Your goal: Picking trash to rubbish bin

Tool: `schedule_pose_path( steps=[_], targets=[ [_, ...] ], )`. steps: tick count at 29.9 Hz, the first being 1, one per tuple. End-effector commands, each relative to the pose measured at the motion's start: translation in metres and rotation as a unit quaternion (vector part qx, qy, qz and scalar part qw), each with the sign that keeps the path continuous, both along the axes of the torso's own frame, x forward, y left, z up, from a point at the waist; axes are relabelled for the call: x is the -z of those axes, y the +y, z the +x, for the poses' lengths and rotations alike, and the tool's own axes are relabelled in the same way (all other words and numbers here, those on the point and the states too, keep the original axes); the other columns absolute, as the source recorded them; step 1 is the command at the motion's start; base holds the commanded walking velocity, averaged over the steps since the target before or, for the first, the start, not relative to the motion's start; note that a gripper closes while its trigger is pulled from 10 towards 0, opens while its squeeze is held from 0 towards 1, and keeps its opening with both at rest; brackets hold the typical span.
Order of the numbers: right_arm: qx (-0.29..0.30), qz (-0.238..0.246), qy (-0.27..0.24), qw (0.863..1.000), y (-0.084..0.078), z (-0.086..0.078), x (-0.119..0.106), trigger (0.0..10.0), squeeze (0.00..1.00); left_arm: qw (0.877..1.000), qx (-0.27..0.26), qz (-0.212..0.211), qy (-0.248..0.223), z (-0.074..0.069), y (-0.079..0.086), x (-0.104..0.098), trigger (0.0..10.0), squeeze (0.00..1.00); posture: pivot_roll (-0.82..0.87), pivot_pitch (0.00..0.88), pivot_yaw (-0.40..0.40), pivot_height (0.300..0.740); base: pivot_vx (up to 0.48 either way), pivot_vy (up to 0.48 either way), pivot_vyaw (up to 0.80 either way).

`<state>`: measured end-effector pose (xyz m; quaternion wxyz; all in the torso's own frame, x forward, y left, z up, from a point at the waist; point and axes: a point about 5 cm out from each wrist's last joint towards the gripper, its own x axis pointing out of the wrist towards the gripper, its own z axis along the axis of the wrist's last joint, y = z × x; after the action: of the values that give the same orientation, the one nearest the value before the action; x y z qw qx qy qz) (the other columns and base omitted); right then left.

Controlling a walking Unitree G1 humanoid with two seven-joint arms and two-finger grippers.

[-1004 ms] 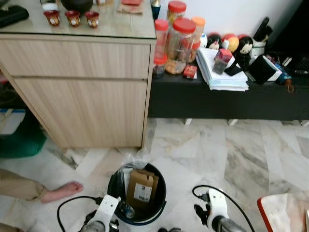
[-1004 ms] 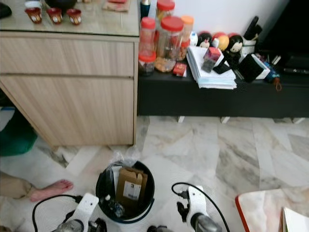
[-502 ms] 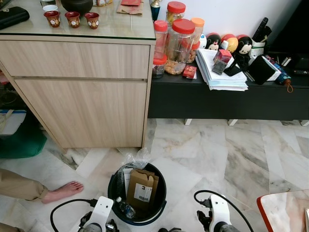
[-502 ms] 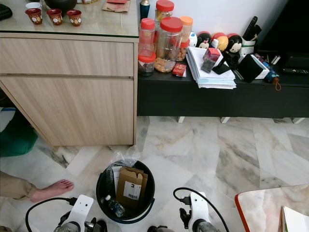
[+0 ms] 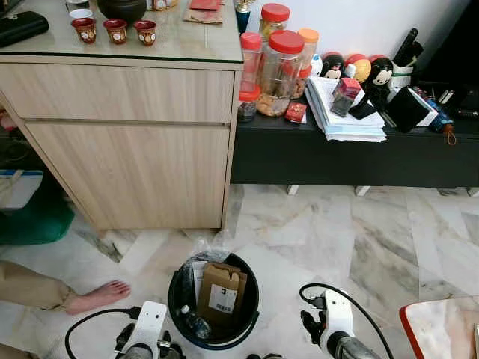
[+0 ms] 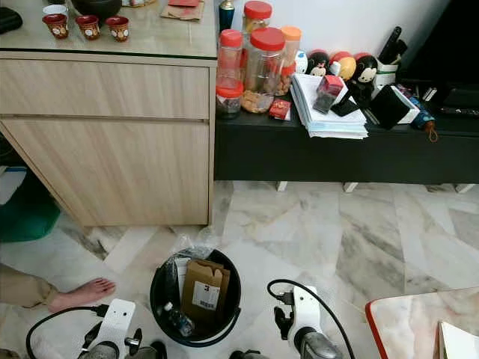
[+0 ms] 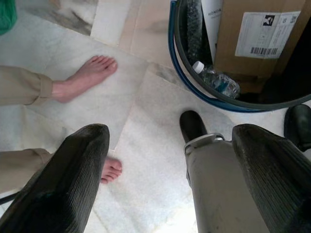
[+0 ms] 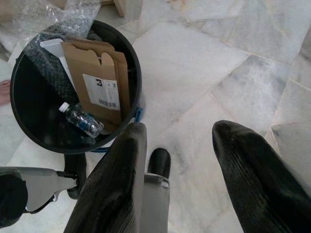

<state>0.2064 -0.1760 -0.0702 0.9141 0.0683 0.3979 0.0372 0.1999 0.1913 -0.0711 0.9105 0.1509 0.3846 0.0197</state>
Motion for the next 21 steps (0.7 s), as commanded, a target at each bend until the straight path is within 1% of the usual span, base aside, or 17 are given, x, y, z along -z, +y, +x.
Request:
schedule_pose_path(
  steps=[1, 10, 21],
  targets=[
    [0.009, -0.003, 0.01, 1.0, -0.0038, -0.0066, 0.0034, 10.0, 0.0, 1.0, -0.013, 0.003, 0.008, -0.0072, 0.0019, 0.0036, 10.0, 0.0, 0.09, 0.128, -0.11, 0.74, 0.0, 0.0, 0.0],
    [0.013, -0.007, 0.013, 1.0, -0.0055, -0.01, 0.005, 10.0, 0.0, 1.0, -0.021, -0.005, -0.002, -0.007, 0.002, 0.0028, 10.0, 0.0, 0.09, 0.123, -0.107, 0.74, 0.0, 0.0, 0.0],
    [0.017, -0.006, 0.014, 1.0, -0.0053, -0.0107, 0.0054, 10.0, 0.0, 1.0, -0.024, -0.007, -0.004, -0.0069, 0.0016, 0.0028, 10.0, 0.0, 0.09, 0.14, -0.116, 0.74, 0.0, 0.0, 0.0]
  ],
)
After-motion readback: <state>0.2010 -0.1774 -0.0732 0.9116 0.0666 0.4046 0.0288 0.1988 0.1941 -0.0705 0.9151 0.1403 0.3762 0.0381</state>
